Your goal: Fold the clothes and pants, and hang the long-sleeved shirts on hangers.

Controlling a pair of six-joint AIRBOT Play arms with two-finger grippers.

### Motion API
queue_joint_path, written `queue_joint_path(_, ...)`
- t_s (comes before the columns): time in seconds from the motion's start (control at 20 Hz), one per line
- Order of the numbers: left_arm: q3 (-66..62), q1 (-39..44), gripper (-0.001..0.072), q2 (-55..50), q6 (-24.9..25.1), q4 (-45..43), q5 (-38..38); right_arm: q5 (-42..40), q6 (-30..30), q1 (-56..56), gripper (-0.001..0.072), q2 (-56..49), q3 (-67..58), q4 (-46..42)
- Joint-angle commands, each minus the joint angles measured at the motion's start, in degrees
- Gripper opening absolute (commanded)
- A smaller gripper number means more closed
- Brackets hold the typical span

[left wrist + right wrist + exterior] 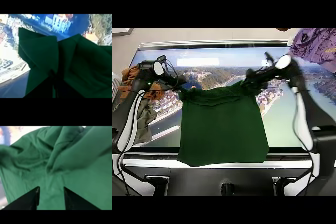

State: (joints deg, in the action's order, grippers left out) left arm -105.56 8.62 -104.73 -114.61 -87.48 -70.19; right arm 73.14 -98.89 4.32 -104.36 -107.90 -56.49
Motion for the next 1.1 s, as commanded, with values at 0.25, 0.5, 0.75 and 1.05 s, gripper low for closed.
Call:
queue_joint_path(0.25, 0.0, -1.0, 0.0019, 1.7, 3.2, 0.6, -7.1, 16.0, 18.1, -24.8, 0.0489, 23.9, 35.8, -3.0)
queue_joint_path(0.5, 0.0, -1.0, 0.0018, 1.7, 3.2, 0.6, -8.0, 7.2, 18.1, -27.2, 0.0491, 37.2, 69.7, -3.2)
queue_joint_path(0.75, 0.0, -1.0, 0.0019, 1.7, 3.2, 0.6, -9.0, 3.9, 18.2, -27.2, 0.049, 39.3, 80.1, -1.5)
queue_joint_path(1.05, 0.0, -1.0, 0.0019, 1.7, 3.2, 0.6, -9.4, -0.6, 14.8, -27.2, 0.0483, 39.3, 80.8, 1.0)
